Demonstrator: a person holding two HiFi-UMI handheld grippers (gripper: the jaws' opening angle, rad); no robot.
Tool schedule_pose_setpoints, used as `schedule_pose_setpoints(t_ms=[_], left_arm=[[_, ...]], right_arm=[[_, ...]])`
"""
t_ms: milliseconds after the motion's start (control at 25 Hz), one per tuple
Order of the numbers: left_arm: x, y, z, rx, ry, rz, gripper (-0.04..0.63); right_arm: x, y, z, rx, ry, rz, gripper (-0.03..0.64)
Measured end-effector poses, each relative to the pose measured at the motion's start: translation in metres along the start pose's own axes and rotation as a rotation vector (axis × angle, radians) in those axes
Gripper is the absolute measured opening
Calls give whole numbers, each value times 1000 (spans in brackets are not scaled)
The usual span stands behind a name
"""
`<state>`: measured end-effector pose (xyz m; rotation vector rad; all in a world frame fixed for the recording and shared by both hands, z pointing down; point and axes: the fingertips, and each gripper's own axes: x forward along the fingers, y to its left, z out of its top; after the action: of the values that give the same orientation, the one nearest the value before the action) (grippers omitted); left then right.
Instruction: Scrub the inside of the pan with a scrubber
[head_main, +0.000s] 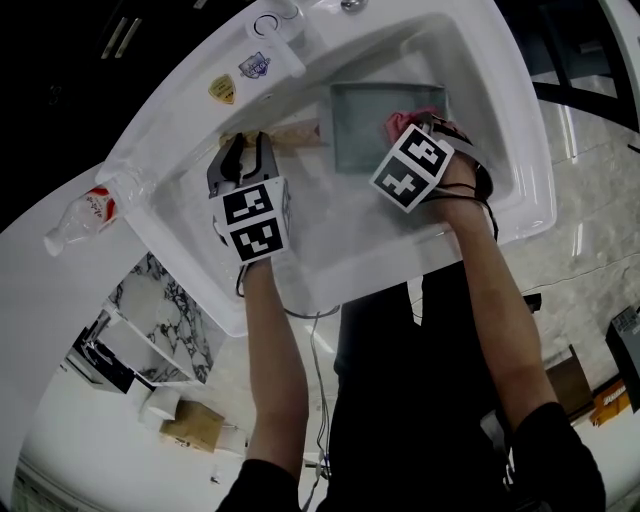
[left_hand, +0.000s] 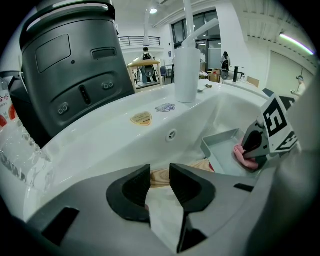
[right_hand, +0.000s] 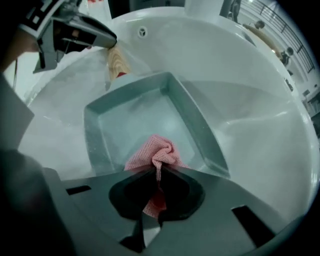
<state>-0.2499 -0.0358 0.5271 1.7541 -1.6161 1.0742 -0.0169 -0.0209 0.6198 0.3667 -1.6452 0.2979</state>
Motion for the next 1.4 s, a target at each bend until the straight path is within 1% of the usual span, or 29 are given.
schedule_pose_setpoints(t_ms=[160,240,440,560,640,760,840,960,1160,1320,1400], left_arm=[[1,0,0,-1,-2,-3,130],[1,-1,0,-1,-2,-5,130],[1,-1,-1,-2,-3,0,130],[1,0,-1,1,0,8,129],[1,0,-1,0,2,7,129],[1,0,-1,0,6,3,129],[1,0,-1,0,7,1,129],[1,0,-1,1,7,3,129],[0,-1,0,2,9,4,129],[1,-1,-1,-1,14,7,129],[1,-1,0,1,16,10,129]], right_arm=[[-4,17,37,109,-174,90,31],[-5,22,55,137,-245,108,31],[-7,34,86,111,-355,120,31],[-8,47,95,23,-369,149,31],[-8,60,94,-63,-353,184,31],[-9,76,82,-212,-301,239,40],[-9,79,71,-264,-262,263,40],[-7,70,51,-282,-185,262,40],[-2,44,14,-270,-27,231,40],[2,22,-17,-310,115,163,40],[3,16,-28,-299,171,146,40]])
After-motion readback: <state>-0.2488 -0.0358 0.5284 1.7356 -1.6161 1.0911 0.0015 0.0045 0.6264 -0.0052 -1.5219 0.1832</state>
